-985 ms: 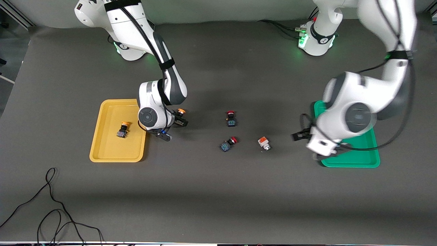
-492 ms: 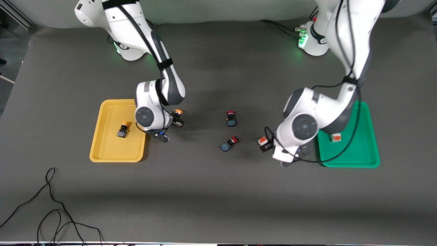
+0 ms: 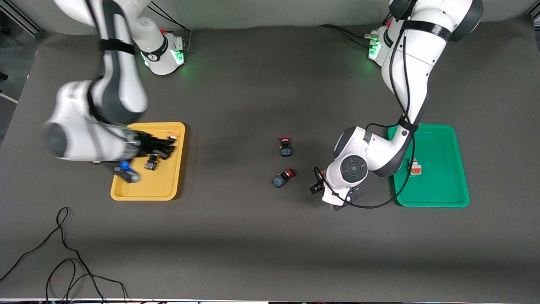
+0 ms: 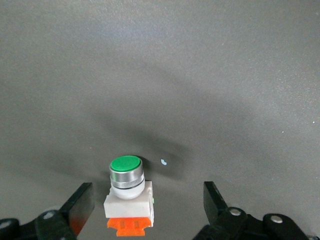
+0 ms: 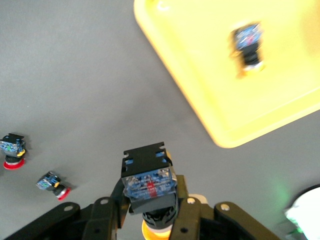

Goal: Place green and yellow buttons in trays
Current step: 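Place the blue button in the yellow tray while the left gripper carries another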

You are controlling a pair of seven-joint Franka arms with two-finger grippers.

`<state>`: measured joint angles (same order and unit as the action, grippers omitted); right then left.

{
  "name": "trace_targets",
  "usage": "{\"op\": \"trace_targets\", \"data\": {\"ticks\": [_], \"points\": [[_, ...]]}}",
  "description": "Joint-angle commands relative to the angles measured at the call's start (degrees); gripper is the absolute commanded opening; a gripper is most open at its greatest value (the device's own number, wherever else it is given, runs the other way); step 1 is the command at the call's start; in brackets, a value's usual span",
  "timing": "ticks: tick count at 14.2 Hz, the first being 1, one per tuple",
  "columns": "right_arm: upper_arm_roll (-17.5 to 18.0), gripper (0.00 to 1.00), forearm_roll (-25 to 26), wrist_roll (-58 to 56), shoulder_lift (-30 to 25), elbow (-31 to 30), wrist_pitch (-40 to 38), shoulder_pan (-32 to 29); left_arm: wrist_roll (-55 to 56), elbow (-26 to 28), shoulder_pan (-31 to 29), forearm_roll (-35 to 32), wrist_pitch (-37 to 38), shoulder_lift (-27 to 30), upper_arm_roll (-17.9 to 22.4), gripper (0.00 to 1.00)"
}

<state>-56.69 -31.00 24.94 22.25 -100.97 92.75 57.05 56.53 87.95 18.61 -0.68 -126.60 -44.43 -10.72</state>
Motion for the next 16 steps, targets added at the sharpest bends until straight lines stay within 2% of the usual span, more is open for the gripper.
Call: {"op": "trace_targets", "data": {"ticks": [1,2,3,6,7,8,10,13,14,15,16], "points": [[-1.41,0.0,0.24,-11.1,5.41,-0.63,-0.21,-3.33,1.74,0.12,1.87,-0.81,1.7,-0.13,0.97,0.94],[-1.32,0.0,-0.46,-13.31,7.87,-0.63,1.02,-3.87,1.83,0.82,1.96,-0.81,2.23,-0.04,0.88,0.91],[-1.14,0.0,-0.9,-14.47,10.16,-0.98,3.38,-3.88,1.83,1.0,2.31,-0.81,2.67,-0.04,0.88,0.82],[1.92,0.0,-5.81,-17.72,14.48,-5.89,10.23,-3.79,2.96,1.35,2.75,-0.73,3.38,-0.04,0.88,0.32],[3.59,0.0,-7.57,-18.25,15.45,-7.38,12.52,-3.79,3.15,1.26,2.75,-0.73,3.38,0.13,0.88,0.19],[4.74,0.0,-7.94,-19.48,16.41,-8.44,13.93,-3.79,3.32,0.74,2.58,-0.73,3.47,0.48,0.88,0.13],[4.92,0.0,-8.03,-21.24,17.04,-9.77,14.12,-3.7,2.72,0.12,1.88,-0.55,5.82,2.67,0.97,0.12],[4.75,0.0,-7.41,-24.85,17.21,-11.18,14.03,-3.97,-1.39,-1.81,0.65,-0.29,15.04,8.72,0.88,0.08],[4.75,0.44,-7.41,-24.76,17.56,-11.0,14.12,-3.88,-6.03,-1.38,0.12,-0.03,17.68,11.53,0.88,0.06],[4.66,0.99,-7.32,-24.67,17.57,-10.92,14.12,-3.62,-12.26,-0.85,-1.8,0.06,20.92,13.91,0.88,0.06],[4.22,1.0,-7.32,-24.24,16.52,-10.83,13.6,-3.18,-18.41,-0.06,-4.26,0.15,23.48,16.02,0.88,0.06]]}}
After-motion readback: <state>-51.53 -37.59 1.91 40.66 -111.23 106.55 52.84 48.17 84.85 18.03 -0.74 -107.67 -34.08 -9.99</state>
